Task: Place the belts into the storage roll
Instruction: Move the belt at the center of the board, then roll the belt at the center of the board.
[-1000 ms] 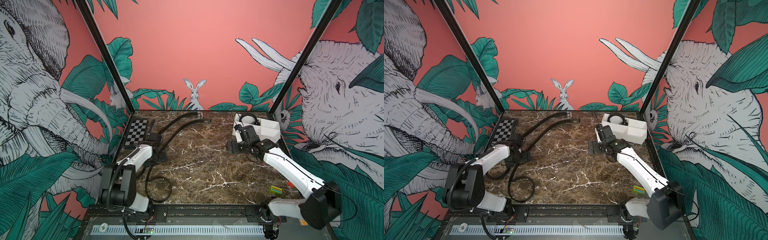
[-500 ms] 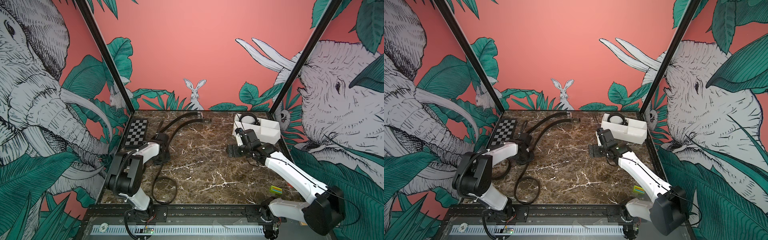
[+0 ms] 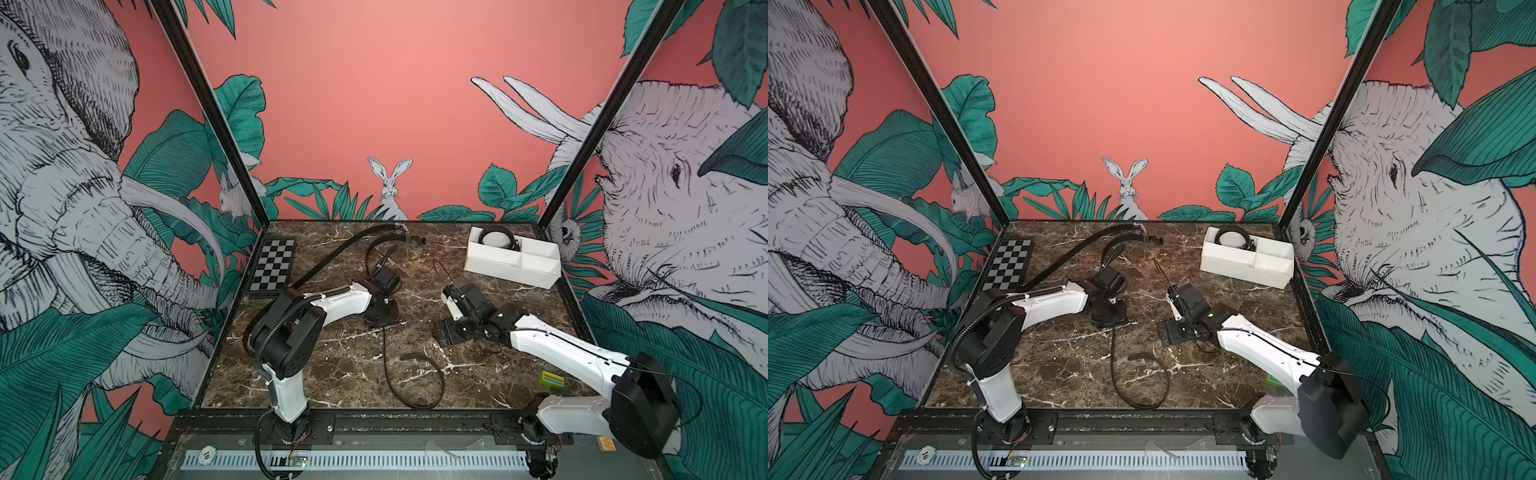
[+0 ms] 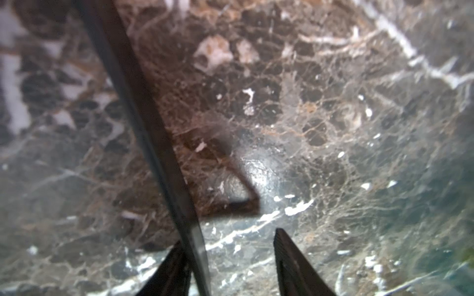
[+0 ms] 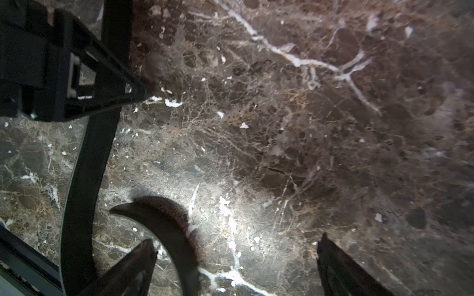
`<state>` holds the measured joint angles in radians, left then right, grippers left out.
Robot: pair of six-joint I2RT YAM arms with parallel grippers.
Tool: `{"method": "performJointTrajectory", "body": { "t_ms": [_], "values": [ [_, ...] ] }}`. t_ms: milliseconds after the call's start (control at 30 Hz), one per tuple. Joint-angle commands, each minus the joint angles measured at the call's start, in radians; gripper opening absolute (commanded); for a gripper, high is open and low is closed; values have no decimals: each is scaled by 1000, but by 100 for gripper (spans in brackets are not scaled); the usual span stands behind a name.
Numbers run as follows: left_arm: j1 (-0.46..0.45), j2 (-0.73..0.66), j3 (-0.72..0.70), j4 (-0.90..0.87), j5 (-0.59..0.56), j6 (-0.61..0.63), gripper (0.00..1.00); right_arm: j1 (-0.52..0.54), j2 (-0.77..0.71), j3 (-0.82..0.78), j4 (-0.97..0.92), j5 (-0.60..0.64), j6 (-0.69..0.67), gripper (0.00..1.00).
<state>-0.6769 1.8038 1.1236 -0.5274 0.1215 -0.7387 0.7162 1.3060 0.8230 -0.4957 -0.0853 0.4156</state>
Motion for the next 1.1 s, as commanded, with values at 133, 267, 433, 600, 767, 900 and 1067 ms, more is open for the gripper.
{"method": "performJointTrajectory", "body": {
  "t_ms": [133,267,433,600,767,900,1067],
  "values": [
    [6,-108,-16,-110,-63,35,75,78,34,14,-34,-74,9,88],
    [8,-104,-7,-113,-80,61,80,98,7,-62,-52,-71,54,81],
    [30,-103,5,-104,-91,95,82,117,13,-125,-4,-135,68,64],
    [121,-72,34,-92,-128,194,81,149,87,-137,85,-180,27,37],
    [152,35,134,-65,-124,301,78,163,216,-55,133,-199,-68,18],
    [160,131,199,15,-67,326,72,168,325,49,138,-210,-135,14],
    [161,243,282,99,94,331,64,195,436,176,139,-246,-179,14]
  ]
}}
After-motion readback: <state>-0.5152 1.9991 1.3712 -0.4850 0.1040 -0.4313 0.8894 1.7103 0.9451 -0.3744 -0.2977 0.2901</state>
